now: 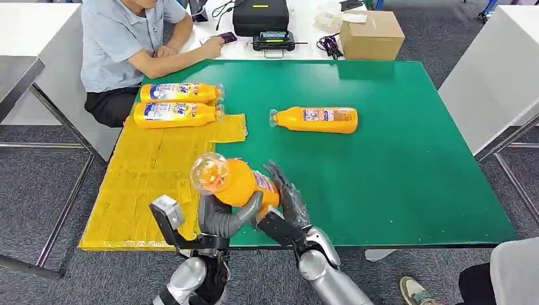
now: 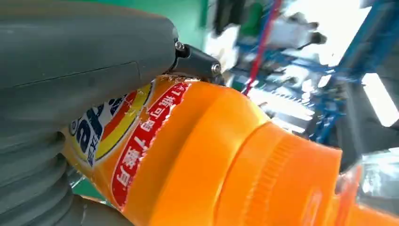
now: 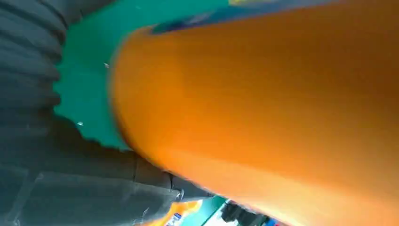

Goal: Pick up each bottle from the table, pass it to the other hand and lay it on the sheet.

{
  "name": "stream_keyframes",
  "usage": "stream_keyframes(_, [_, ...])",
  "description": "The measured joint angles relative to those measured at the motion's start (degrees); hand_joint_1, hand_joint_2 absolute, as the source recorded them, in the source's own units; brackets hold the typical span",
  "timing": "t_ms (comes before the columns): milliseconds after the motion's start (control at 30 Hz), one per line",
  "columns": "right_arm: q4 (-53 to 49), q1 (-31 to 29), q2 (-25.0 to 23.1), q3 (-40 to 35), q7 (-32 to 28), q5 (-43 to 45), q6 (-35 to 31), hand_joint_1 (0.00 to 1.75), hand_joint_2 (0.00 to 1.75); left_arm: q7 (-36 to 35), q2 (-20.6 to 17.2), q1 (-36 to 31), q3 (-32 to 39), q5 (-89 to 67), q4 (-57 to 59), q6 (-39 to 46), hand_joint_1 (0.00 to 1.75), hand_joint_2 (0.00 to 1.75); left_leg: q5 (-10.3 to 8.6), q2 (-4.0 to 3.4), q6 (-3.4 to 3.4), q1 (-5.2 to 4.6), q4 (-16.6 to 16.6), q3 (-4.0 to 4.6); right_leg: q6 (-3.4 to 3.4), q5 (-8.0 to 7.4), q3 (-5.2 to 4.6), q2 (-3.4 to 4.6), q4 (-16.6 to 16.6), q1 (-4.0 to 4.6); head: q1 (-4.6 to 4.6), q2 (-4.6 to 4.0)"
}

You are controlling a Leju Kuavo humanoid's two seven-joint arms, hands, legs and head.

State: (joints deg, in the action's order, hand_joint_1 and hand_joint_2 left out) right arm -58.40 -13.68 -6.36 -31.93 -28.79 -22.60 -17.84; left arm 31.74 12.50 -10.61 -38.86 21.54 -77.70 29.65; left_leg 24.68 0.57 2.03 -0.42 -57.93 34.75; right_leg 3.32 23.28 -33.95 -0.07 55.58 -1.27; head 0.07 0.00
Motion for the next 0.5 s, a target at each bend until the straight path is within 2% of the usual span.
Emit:
stream_keyframes(100, [0.0,1.7,0.8,0.5,0.1,-2.3,-2.6,0.0,1.75,2.1,0.1,0.3,1.3,-16.8,0.5,8.4,1.75,1.75,0.0,0.01,0.0,0.0,0.0,0.01,0.0,0.0,0.01,-0.01,0.0,0.0,0.0,0.0])
stream_keyframes(133, [0.0,2.4,1.2,1.2,0.0,-3.3,-3.7,0.0,1.75,1.9,0.3,0.6,2.8,-27.6,0.9,9.5,1.75,1.75,0.0,0.01,0.0,0.0,0.0,0.03,0.0,0.0,0.0,-0.01,0.0,0.0,0.0,0.0])
stream_keyframes(267, [0.0,3.4,1.9,3.6,0.4,-9.9,-8.6,0.0,1.75,1.2,3.2,1.8,15.5,-61.9,2.0,10.2,1.75,1.75,0.0,-0.11,0.0,0.0,0.0,0.04,0.0,-0.02,-0.02,0.02,0.0,0.0,0.02,0.0])
stream_keyframes(400, [-1.7,3.8,1.9,4.9,1.4,-14.7,-9.8,0.0,1.75,-0.7,5.0,0.1,32.3,-82.9,2.2,10.5,1.75,1.75,-0.02,-0.19,-0.02,0.04,0.0,-0.08,-0.01,-0.03,-0.01,0.05,0.0,0.06,-0.02,0.0])
stream_keyframes(500, [-3.7,4.3,1.8,5.3,1.7,-15.3,-9.2,0.0,1.75,-1.8,5.2,-1.0,40.6,-91.5,3.1,10.5,1.75,1.75,-0.08,-0.12,-0.1,0.11,0.0,-0.07,-0.02,-0.03,0.01,0.04,0.1,0.1,0.02,0.0])
